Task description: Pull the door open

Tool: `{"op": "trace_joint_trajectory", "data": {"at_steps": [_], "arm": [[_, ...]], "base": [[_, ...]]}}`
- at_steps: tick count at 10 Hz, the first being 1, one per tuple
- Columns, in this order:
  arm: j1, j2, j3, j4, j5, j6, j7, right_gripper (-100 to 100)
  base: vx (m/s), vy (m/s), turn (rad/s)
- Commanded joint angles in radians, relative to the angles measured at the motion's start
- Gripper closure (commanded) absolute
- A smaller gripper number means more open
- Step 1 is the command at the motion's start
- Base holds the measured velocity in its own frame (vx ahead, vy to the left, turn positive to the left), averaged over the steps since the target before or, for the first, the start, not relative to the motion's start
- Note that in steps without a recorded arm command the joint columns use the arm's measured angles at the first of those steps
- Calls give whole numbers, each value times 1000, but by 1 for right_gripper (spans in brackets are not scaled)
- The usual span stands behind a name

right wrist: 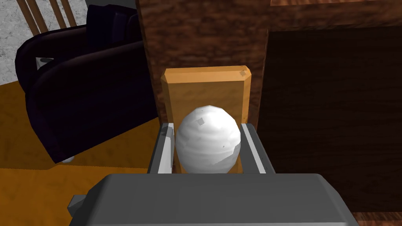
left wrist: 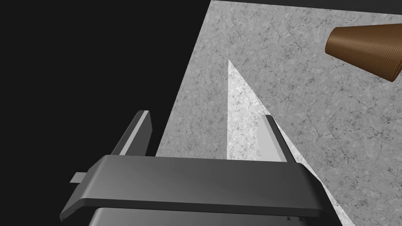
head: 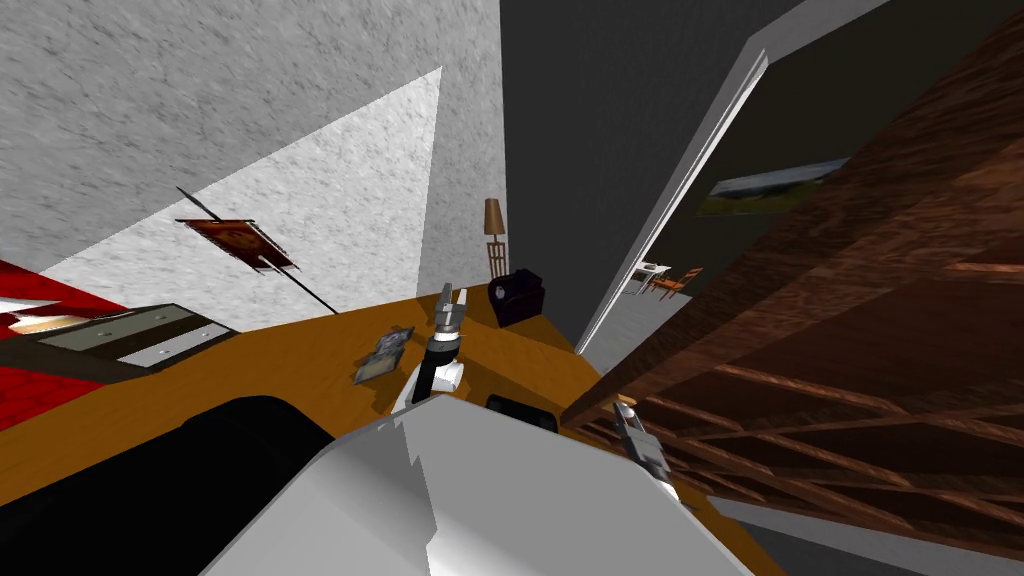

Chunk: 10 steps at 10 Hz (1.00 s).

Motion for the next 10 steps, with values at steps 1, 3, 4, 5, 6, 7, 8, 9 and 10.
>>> {"op": "trace_joint_trajectory", "data": {"at_steps": [1,3,4,5,6,7,8,9,10], "arm": [[1,-10,14,16,7,-27,-20,100],[4,-12,16,9,7,-21,-16,100],[4,-15,26,22,11,-32,-27,100],[3,-17,30,28,12,-39,-32,100],[1,-19,34,36,14,-47,-38,100],[-1,-21,39,44,16,-56,-44,100],[-2,-23,45,52,18,-65,-51,100],[-4,-26,50,61,20,-74,-58,100],[-6,-28,55,70,22,-83,-65,100]], "base": [[-239,-31,127],[-153,-25,57],[-123,-27,120],[-197,-36,154],[-198,-38,162],[-210,-50,127],[-209,-43,129],[-204,-49,142],[-213,-30,129]]}}
